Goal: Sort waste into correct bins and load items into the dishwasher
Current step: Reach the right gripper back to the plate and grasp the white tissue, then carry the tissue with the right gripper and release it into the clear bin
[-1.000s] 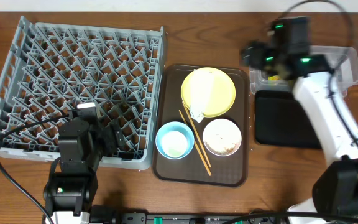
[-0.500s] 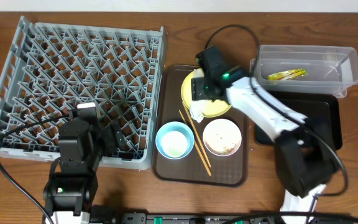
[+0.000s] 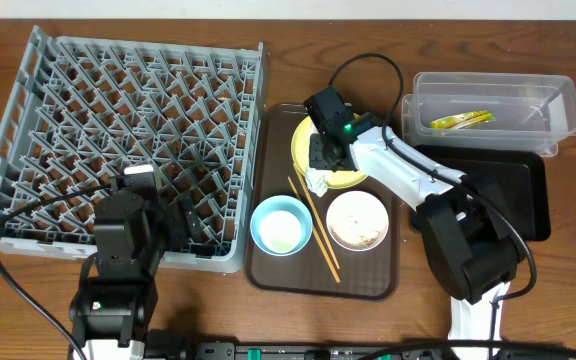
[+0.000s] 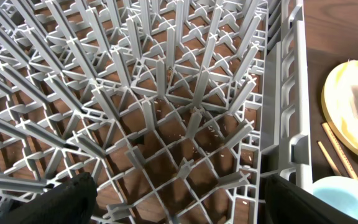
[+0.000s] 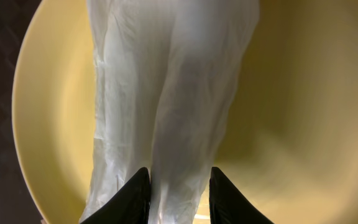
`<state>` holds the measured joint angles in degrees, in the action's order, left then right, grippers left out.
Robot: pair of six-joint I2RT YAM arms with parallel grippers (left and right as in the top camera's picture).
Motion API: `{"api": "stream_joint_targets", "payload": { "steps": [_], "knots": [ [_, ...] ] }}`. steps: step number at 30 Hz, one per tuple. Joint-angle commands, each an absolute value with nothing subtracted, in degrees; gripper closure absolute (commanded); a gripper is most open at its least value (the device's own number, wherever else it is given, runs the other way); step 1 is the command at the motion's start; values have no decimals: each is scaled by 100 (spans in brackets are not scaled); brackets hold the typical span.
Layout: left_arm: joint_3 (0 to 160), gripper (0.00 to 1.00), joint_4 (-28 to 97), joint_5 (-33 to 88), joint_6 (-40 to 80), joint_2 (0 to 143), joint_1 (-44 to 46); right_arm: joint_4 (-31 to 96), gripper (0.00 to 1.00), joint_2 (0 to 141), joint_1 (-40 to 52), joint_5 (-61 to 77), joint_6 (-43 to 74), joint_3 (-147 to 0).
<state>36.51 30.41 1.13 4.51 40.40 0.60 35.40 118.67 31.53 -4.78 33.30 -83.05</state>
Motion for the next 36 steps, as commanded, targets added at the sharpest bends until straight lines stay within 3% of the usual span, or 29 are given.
{"api": "stream_joint_targets", "payload": {
  "steps": [1, 5, 11, 21, 31, 36],
  "knots": [
    [3791, 11, 3041, 99, 504, 4034, 56, 3559, 70, 12005, 3194, -578, 3428, -8309],
    [3791, 11, 3041, 99, 504, 4034, 56, 3577, 73, 12138, 3197, -569, 3524, -8309],
    [3791, 11, 3039, 99, 504, 4034, 56, 3579, 99, 12079, 3146, -510, 3503, -8359],
    [3791, 11, 3039, 102, 504, 4034, 56, 3916, 99, 10707, 2045, -819, 3428, -8788],
    [3791, 11, 3039, 99, 504, 4034, 56, 4379, 99, 9959, 209, -1050, 5393, -8783],
    [3791, 11, 3037, 99, 504, 4036, 56, 4462, 98, 10130, -215, -1007, 5612, -8764]
  ]
}}
